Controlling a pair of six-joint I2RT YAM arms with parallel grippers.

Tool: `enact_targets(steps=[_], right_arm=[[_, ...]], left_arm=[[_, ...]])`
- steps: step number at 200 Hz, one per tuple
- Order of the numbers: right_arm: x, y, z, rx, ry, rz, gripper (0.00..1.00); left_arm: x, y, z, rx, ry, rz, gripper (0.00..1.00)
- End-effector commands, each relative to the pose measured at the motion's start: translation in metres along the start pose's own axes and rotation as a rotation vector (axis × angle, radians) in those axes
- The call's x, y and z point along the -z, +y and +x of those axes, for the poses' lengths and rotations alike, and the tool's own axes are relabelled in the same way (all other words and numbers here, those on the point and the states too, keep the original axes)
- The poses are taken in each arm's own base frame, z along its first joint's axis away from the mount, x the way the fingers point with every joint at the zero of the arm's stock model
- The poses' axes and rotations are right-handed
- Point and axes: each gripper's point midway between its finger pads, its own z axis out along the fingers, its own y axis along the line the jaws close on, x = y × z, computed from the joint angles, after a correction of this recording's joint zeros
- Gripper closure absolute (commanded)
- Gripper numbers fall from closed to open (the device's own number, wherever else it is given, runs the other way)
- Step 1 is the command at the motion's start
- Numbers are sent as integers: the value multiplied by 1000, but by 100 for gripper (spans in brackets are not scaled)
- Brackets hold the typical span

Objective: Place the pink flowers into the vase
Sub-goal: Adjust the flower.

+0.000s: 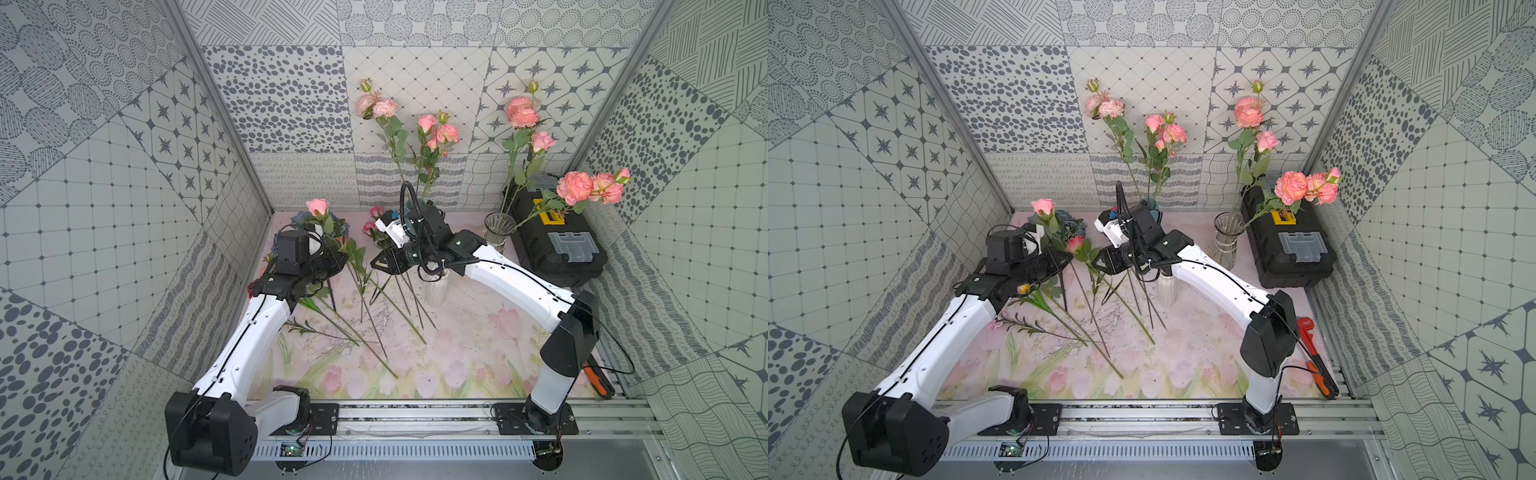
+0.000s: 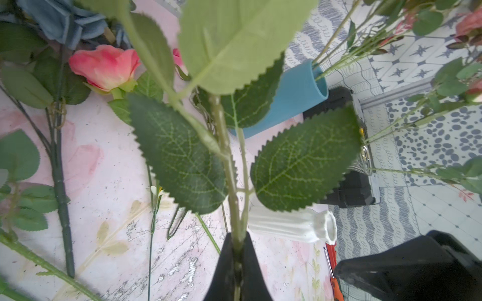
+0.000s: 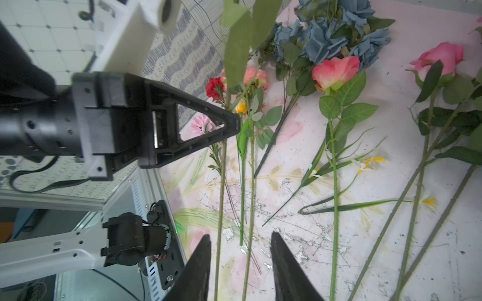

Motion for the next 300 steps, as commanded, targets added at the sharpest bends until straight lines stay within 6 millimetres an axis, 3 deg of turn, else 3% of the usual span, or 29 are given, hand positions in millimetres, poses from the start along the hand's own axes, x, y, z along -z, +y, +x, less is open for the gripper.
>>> enact_targets(steps=[1,38,67,135,300], right_arm=[[19,29,-24,9,-102,-137,61],[31,37,-25,3,-127,-215,61],[36,32,-27,-21,-142,-234,61],[27,27,-23,-48,-131,-263,62],[8,5,-20,-88,-117,-225,65]], left_arm=[[5,-46,-3,-109,24,212,99],[3,-73,-7,-118,55,334,100],[4,-89,-12,-114,67,414,100],[0,-110,-8,-120,123,508,100],[5,-131,-6,-125,145,575,100]])
